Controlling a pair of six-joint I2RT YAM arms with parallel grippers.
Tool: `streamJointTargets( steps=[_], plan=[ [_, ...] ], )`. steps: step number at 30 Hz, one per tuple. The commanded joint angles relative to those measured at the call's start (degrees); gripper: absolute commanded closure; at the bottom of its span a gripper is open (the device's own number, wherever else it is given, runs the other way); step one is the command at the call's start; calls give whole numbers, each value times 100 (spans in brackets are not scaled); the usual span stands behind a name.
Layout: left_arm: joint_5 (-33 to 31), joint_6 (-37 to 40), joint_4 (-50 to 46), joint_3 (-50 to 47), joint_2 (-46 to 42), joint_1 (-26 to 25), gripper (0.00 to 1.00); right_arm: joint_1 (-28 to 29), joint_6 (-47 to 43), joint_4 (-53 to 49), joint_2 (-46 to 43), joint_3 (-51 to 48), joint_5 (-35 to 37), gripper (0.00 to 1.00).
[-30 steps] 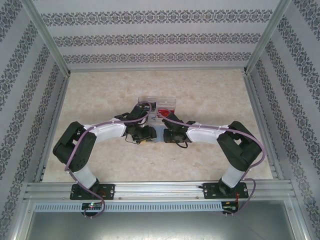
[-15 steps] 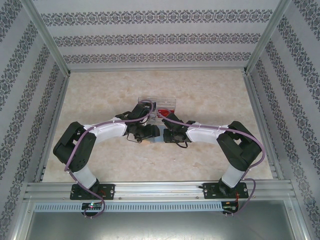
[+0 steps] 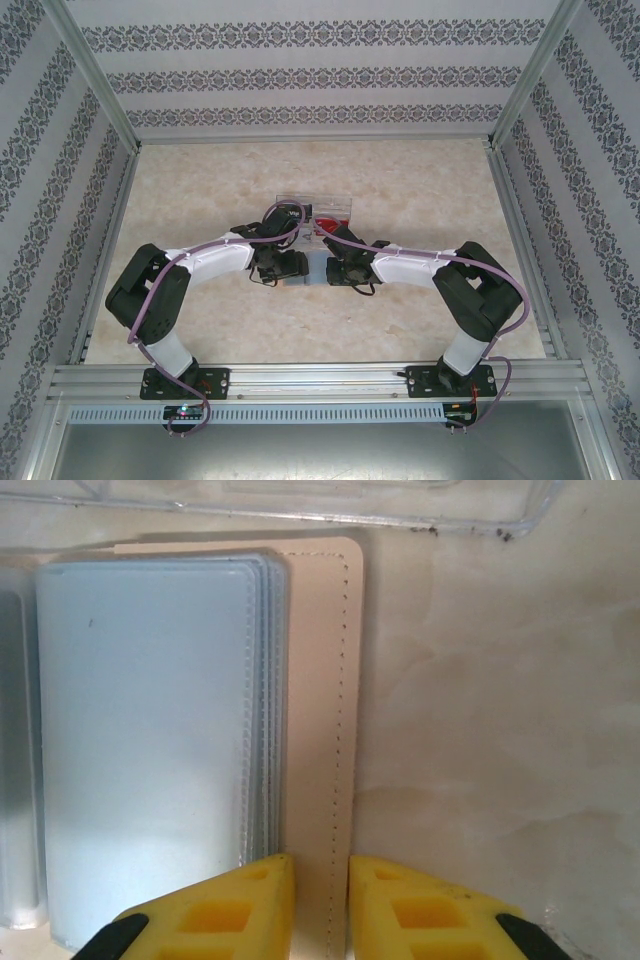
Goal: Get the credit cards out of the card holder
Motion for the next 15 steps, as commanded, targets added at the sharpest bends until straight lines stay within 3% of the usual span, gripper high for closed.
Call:
streamJointTargets(
  steps=[1,15],
  plan=[
    [21,61,48,104,-158,7,35,149,109,170,335,-29,-299,76],
    [318,47,152,68,234,6,36,158,118,161,343,-30,-300,76]
  ],
)
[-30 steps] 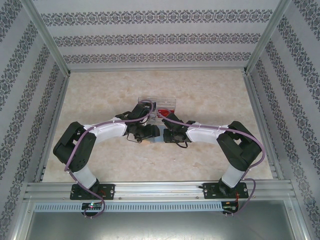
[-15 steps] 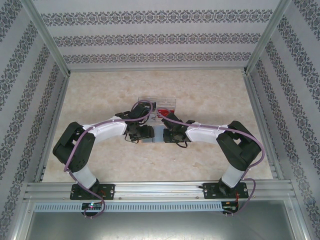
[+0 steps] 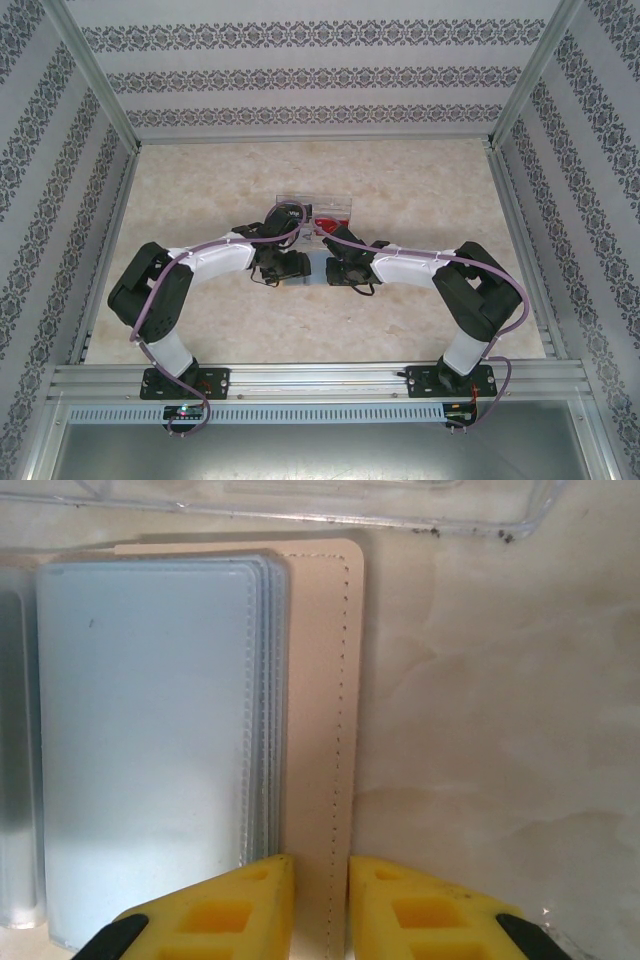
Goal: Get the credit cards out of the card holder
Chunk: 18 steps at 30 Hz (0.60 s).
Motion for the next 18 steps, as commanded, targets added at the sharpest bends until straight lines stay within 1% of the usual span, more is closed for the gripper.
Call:
streamJointTargets(
  steps=[1,10,13,18],
  plan=[
    [19,45,-14,79,132,9,37,161,118,165,335,-37,-319,76],
    [-340,60,-236,104,-77,9,37,166,135,196,400,-30,-339,76],
    [-299,56,-207,80,-56,7,37,169,133,193,405,-29,-338,77],
    [-404,14,-224,54,-67,10,37,170,144,190,413,-42,-339,76]
  ],
)
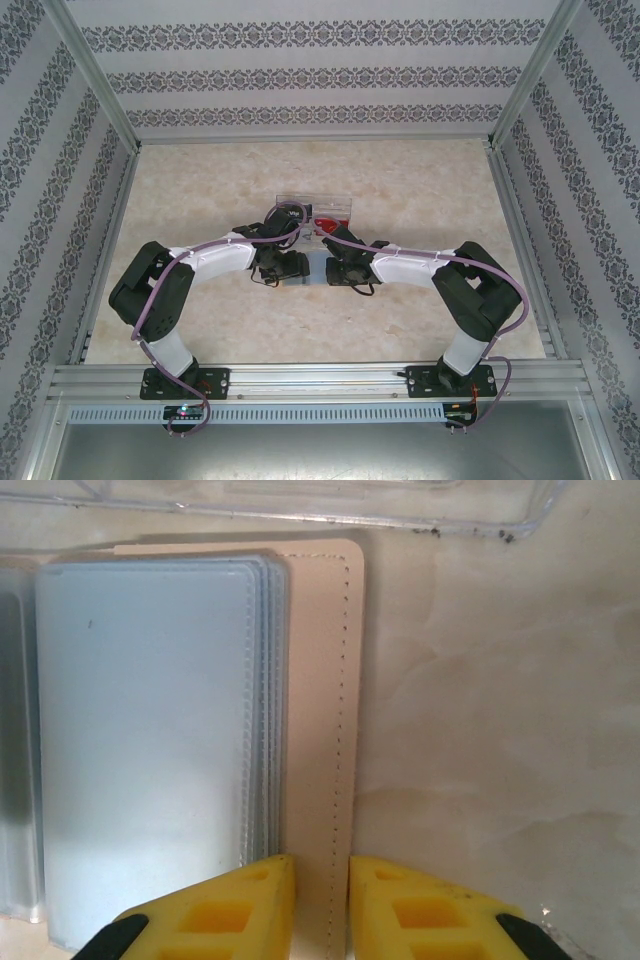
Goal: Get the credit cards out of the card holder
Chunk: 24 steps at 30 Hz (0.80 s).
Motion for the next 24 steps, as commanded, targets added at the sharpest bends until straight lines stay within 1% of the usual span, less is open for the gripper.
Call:
streamJointTargets(
  steps=[1,8,15,20,24],
  plan=[
    [-244,3,-221,47,-114,9,37,156,128,194,398,-52,-342,77],
    [-352,-28,-103,-61,-362,9,37,167,146,205,459,-51,-359,77],
    [-168,-17,-126,-13,-46,10,38,167,136,198,469,-12,-372,77],
    [-169,12,-178,18,50,5,38,160,142,200,469,-28,-372,77],
    [-55,18,-121,26,119,9,37,160,143,196,477,-11,-369,77]
  ],
)
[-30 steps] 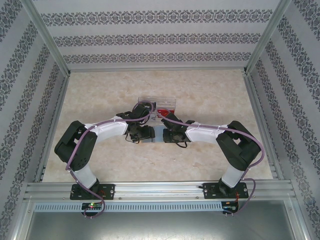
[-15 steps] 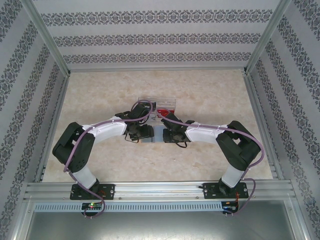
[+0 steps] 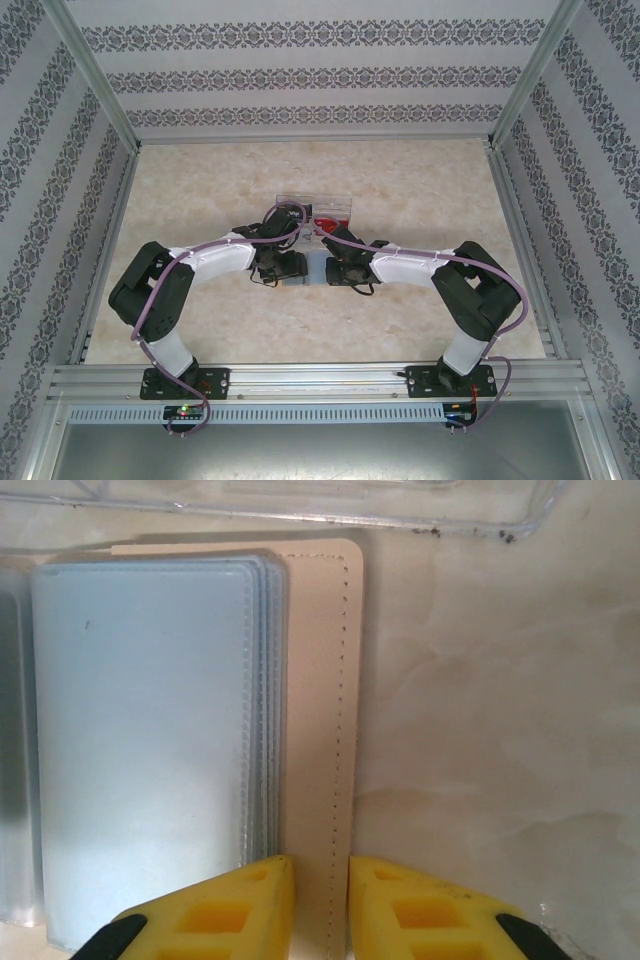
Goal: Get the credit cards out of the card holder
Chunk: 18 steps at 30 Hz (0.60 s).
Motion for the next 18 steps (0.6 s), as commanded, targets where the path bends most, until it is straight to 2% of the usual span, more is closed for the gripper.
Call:
streamJointTargets(
  steps=[1,8,18],
  plan=[
    [133,30,-71,25,134,7,38,166,139,243,448,-49,-372,77],
    [631,94,327,-34,182,-1,38,169,146,247,492,-32,-390,77],
    [842,115,524,-67,112,-1,33,176,144,217,493,-3,-390,77]
  ],
)
